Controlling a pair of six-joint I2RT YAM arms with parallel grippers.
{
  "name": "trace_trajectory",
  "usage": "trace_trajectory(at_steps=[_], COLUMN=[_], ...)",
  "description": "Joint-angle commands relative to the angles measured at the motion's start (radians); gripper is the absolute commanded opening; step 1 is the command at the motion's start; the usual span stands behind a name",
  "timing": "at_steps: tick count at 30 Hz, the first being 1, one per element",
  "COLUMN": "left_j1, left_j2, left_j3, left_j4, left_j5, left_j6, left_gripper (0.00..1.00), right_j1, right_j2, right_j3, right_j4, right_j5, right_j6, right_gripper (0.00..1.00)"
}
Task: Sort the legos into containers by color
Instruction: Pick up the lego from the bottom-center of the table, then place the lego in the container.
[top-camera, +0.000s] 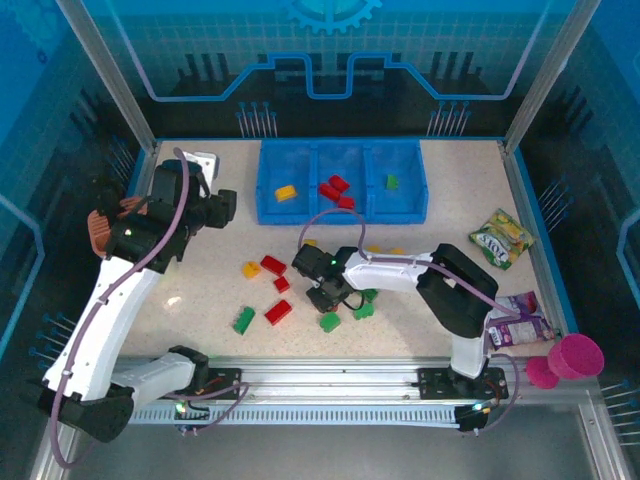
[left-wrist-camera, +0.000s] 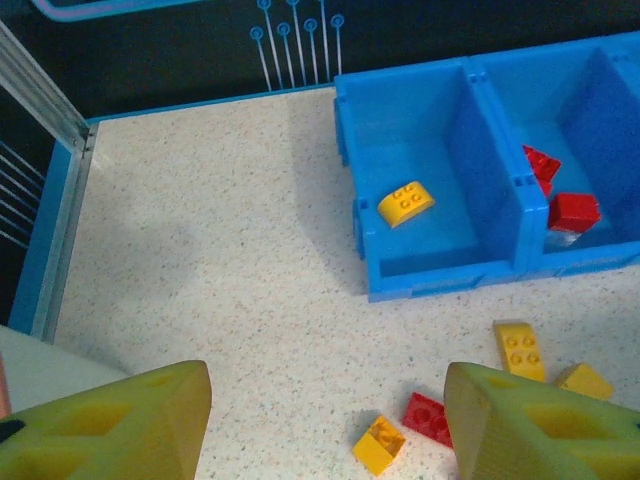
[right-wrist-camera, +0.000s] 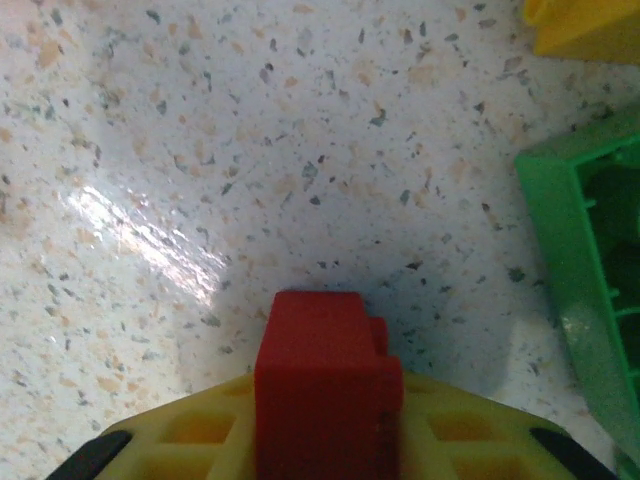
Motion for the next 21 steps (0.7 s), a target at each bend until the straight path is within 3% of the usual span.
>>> trace_trajectory(at_steps=[1, 5, 10, 21], left_j1=[0.019, 0.036, 0.04, 0.043], left_j2=[-0.02, -0.053, -0.104, -0.096], left_j3=[-0.038, -0.107, -0.17, -0.152], left_j4=[-0.017, 0.027, 0.1, 0.105], left_j5=[-0.022, 0.004, 0.035, 0.075], left_j6=[0.034, 0.058, 0.069, 0.089], left_gripper=[0.64, 0.65, 0.71, 0.78], right_j1=[0.012, -0.026, -0.168, -0.414], right_j2=[-0.025, -0.102, -0.145, 0.146], right_j3=[0.065, 0.138, 0.237, 0.684], right_j4=[-0.088, -0.161, -0.147, -0.111], right_j5=[0.052, 0.092, 0.108, 0.1], right_j6=[-0.027, -0.085, -0.149, -0.267], right_gripper=[0.28, 0.26, 0.25, 0.25])
